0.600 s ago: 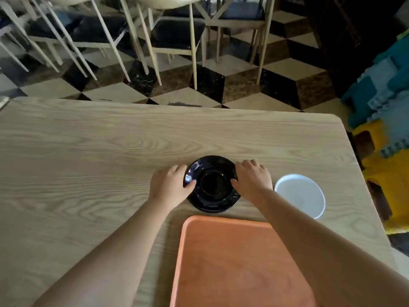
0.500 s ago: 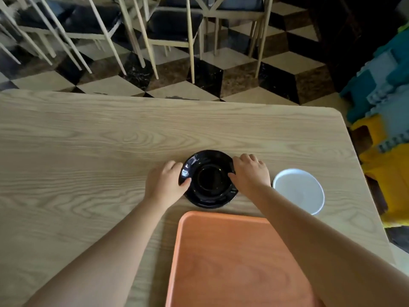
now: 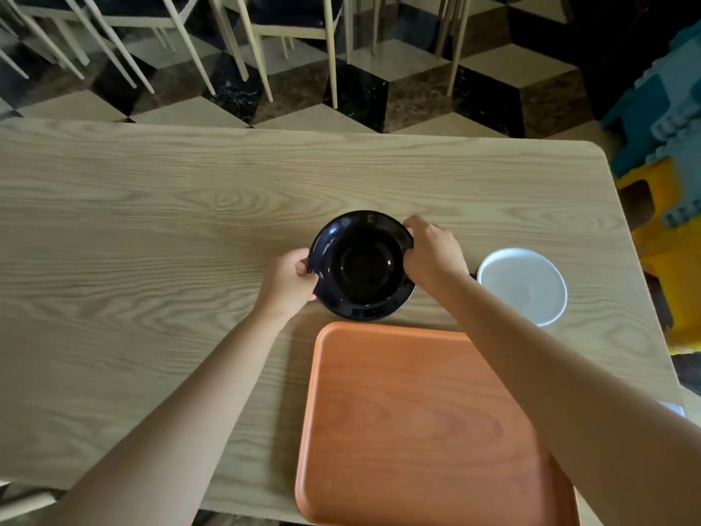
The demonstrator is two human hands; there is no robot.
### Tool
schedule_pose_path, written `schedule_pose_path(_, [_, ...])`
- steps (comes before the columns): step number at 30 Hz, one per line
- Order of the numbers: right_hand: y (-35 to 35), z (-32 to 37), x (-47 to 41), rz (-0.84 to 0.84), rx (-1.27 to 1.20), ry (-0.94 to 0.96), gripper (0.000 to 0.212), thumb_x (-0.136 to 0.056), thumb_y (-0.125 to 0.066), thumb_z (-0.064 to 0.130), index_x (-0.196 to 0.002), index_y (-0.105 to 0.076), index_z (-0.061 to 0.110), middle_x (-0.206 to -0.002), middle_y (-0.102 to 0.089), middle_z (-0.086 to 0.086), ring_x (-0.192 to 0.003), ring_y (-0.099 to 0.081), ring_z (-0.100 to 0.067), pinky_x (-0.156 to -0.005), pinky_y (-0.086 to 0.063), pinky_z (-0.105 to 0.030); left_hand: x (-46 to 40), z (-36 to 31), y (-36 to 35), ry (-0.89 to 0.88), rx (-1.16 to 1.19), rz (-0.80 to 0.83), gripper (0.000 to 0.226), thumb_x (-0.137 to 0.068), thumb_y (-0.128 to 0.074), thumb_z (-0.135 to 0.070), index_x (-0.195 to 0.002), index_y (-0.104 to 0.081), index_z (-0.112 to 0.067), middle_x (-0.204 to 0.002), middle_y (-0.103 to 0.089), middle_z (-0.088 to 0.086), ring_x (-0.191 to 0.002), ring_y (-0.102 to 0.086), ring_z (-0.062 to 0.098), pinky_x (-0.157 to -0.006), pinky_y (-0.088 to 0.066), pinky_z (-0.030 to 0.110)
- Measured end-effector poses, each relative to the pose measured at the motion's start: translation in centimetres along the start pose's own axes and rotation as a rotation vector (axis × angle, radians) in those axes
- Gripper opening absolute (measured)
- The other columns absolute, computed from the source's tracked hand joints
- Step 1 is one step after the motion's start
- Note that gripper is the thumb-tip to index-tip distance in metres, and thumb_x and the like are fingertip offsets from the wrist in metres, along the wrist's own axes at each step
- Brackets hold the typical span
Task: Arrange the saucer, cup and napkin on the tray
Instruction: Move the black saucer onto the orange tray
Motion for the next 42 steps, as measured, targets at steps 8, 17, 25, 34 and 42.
schedule_pose_path(8, [0.5,-2.2,9.2,-0.066,-0.385,-0.050,0.032,-0.074,-0.063,0.005,-0.101,-0.068,0.022,-0.071,-0.060,0.010,-0.065,-0.055,-0.013,-0.062,-0.038,-0.020,8.7,2.4,2.0,0.042,0.247,-0.022,0.037,-0.082,-0.053,0.012,-0.097,-0.062,-0.020,-0.082,-0.065,-0.001,-0.063,-0.064,0.000,-0.054,-0.049,0.013])
schedule_pose_path(17, [-4.3,-7.1,15.7,0.013,-0.596,-0.252,0.045,-0.069,-0.058,-0.001,-0.101,-0.068,0.029,-0.080,-0.074,-0.003,-0.073,-0.067,-0.028,-0.079,-0.055,-0.047,12.9,4.5,0.7,0.031,0.050,0.044,0.056,-0.079,-0.059,-0.001,-0.094,-0.063,-0.055,-0.077,-0.071,-0.021,-0.072,-0.065,0.012,-0.077,-0.053,0.037])
schedule_pose_path(25, [-5.9,-8.4,16.7,0.020,-0.680,-0.350,0.045,-0.071,-0.055,-0.006,-0.093,-0.070,0.030,-0.081,-0.075,-0.006,-0.067,-0.069,-0.023,-0.075,-0.058,-0.048,13.4,3.9,0.3,-0.060,-0.161,-0.015,0.048,-0.074,-0.061,0.004,-0.112,-0.067,-0.024,-0.073,-0.067,-0.010,-0.057,-0.055,0.010,-0.056,-0.037,0.009])
schedule_pose_path(34, [-6.1,-8.3,16.2,0.032,-0.719,-0.360,0.052,-0.073,-0.053,-0.008,-0.080,-0.068,0.042,-0.081,-0.076,-0.002,-0.070,-0.071,-0.022,-0.079,-0.057,-0.048,12.7,3.8,0.4,-0.019,-0.251,-0.041,0.042,-0.075,-0.063,-0.001,-0.107,-0.069,-0.026,-0.061,-0.056,-0.016,-0.076,-0.065,0.027,-0.057,-0.039,0.012])
schedule_pose_path(42, [-6.1,-8.1,15.7,0.039,-0.732,-0.346,0.051,-0.073,-0.051,-0.009,-0.082,-0.068,0.039,-0.080,-0.074,0.000,-0.070,-0.071,-0.022,-0.076,-0.058,-0.047,12.2,5.2,0.5,0.071,-0.120,-0.025,0.043,-0.075,-0.064,0.000,-0.113,-0.066,-0.021,-0.074,-0.061,-0.019,-0.077,-0.065,0.012,-0.073,-0.047,0.020])
Point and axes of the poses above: each hand's wrist, its own x-axis away from the middle knuckle, its own y-axis out of the back of the hand, z = x × y, the point moved 9 cm from there along -x, towards the middle knuckle
